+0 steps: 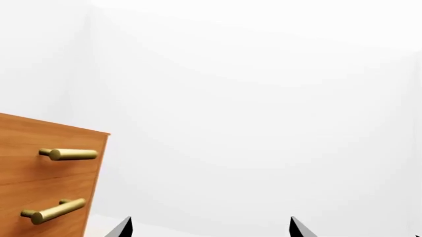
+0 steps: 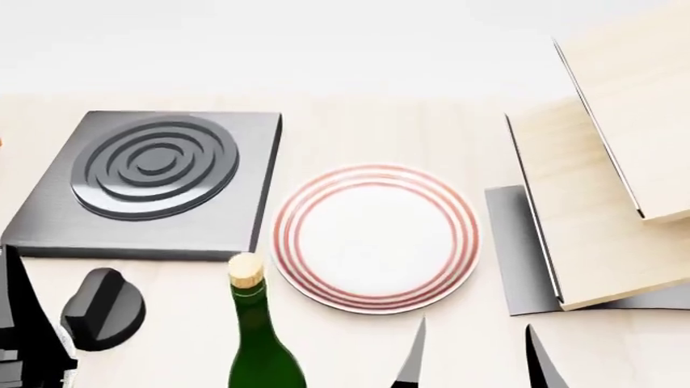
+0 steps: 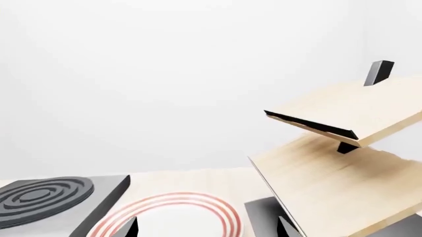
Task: Pick up the akita bowl and put it on the plate.
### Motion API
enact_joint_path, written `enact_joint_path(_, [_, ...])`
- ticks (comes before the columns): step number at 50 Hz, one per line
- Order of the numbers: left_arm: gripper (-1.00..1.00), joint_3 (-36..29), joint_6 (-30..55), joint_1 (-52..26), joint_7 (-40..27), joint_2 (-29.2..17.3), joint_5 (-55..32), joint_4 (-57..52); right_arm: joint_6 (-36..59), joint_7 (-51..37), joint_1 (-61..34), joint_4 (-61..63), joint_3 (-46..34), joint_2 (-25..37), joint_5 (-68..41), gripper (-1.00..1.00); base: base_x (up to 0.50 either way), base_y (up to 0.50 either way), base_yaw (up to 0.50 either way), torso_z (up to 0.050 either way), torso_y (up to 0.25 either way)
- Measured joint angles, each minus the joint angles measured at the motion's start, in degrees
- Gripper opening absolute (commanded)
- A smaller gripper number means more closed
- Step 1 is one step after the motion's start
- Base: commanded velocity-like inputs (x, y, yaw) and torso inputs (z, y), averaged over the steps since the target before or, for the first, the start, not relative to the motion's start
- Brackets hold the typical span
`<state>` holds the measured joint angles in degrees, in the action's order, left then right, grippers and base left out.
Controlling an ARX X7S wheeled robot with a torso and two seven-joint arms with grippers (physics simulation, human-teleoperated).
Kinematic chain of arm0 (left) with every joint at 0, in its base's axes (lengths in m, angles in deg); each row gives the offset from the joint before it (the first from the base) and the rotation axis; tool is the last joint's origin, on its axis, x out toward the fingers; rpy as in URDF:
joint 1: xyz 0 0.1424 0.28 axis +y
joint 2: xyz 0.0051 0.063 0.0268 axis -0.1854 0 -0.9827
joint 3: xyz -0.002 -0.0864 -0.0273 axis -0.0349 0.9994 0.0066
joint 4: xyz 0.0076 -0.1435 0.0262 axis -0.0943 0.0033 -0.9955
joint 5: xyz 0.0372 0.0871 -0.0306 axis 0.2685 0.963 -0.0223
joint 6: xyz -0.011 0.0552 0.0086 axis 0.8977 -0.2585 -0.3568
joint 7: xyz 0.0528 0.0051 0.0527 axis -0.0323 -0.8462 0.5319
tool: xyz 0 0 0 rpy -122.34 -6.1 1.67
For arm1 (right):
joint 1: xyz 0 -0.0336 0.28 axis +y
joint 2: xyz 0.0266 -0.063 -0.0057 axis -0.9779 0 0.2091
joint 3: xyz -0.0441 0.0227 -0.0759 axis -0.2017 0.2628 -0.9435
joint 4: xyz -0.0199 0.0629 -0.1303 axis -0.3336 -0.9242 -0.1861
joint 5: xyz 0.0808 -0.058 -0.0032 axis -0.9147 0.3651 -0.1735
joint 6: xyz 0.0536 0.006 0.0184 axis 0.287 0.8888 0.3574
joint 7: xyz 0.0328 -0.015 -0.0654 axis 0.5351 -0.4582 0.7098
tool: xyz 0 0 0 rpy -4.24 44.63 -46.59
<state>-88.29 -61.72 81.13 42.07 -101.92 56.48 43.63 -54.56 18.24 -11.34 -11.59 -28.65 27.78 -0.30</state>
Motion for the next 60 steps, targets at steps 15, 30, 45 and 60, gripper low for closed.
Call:
enact_joint_path(15, [1.00,-0.43,0.01,-0.12,-0.44,-0.42,0.07,-0.08,-0.11,-0.36,-0.22,-0.16,-0.51,0.36,-0.14,1.00,0.15,0.00,0.00,0.000,0.000])
enact_joint_path(30, [1.00,-0.84,-0.22,-0.04,-0.80,-0.76,0.15,-0.04,-0.39,-0.71,-0.38,-0.65,-1.02,0.63,-0.32,1.00,0.14,0.00,0.00,0.000,0.001])
enact_joint_path(45, [1.00,-1.19,-0.41,-0.04,-1.19,-1.11,0.22,-0.02,-0.72,-1.00,-0.66,-1.30,-1.53,0.86,-0.50,1.00,0.13,0.00,0.00,0.000,0.000])
enact_joint_path(60, [1.00,-1.62,-0.56,-0.15,-1.53,-1.39,0.28,0.17,-0.86,-1.34,-0.86,-1.70,-1.99,1.13,-0.69,1.00,0.12,0.00,0.00,0.000,0.000])
